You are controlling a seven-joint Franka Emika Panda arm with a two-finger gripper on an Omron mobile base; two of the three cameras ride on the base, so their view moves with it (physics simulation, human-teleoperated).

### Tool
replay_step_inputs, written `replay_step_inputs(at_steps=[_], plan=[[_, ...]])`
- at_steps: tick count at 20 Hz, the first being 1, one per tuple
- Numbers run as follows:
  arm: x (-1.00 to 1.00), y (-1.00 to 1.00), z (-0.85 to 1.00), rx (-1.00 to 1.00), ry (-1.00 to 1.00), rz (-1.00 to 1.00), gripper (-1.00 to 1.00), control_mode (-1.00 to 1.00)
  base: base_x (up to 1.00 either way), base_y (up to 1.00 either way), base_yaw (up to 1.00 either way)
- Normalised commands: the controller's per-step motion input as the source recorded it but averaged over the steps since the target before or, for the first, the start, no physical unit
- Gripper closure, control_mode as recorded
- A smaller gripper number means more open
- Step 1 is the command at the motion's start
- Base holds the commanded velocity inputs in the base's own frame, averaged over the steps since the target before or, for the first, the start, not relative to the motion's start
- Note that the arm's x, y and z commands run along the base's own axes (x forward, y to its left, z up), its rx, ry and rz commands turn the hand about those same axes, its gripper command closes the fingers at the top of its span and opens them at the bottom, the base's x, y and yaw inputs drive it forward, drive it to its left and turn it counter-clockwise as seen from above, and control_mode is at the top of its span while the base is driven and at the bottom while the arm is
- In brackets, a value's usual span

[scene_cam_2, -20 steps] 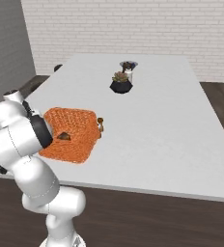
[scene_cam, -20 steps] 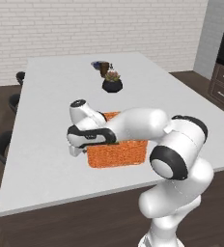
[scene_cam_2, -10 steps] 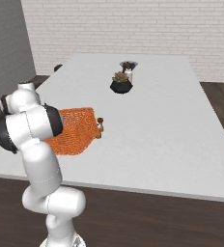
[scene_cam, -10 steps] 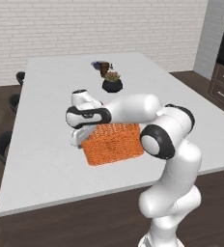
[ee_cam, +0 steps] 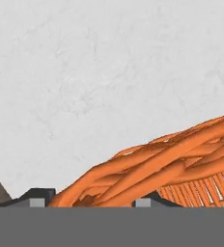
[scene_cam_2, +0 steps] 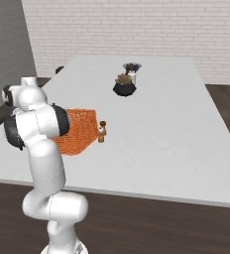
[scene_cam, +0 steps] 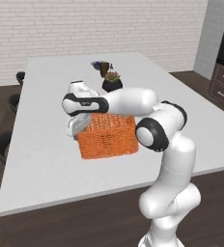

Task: Open the cabinet, pick up the bread from the cabinet and place it in the basket. Then move the basket to the dining counter.

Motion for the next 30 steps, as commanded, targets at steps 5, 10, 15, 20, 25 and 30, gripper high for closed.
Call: replay_step_inputs(at_steps=[5,10,15,20,25,30], plan=[[-0.39,-0.02,0.00,0.15,-0.23,0.00,1.00,-1.00,0.00,0.00,0.00],[-0.14,0.02,-0.10,0.05,-0.14,0.00,1.00,-1.00,0.00,0.00,0.00],[0.00,0.25,-0.03,0.00,0.01,0.00,-1.00,-1.00,0.00,0.00,0.00],[0.02,0.14,0.03,-0.01,0.11,0.00,-1.00,-1.00,0.00,0.00,0.00],[0.00,0.00,0.67,0.00,0.07,-0.03,-1.00,-1.00,0.00,0.00,0.00],[-0.12,-0.04,1.00,-0.02,0.00,0.00,-1.00,-1.00,0.00,0.00,0.00]])
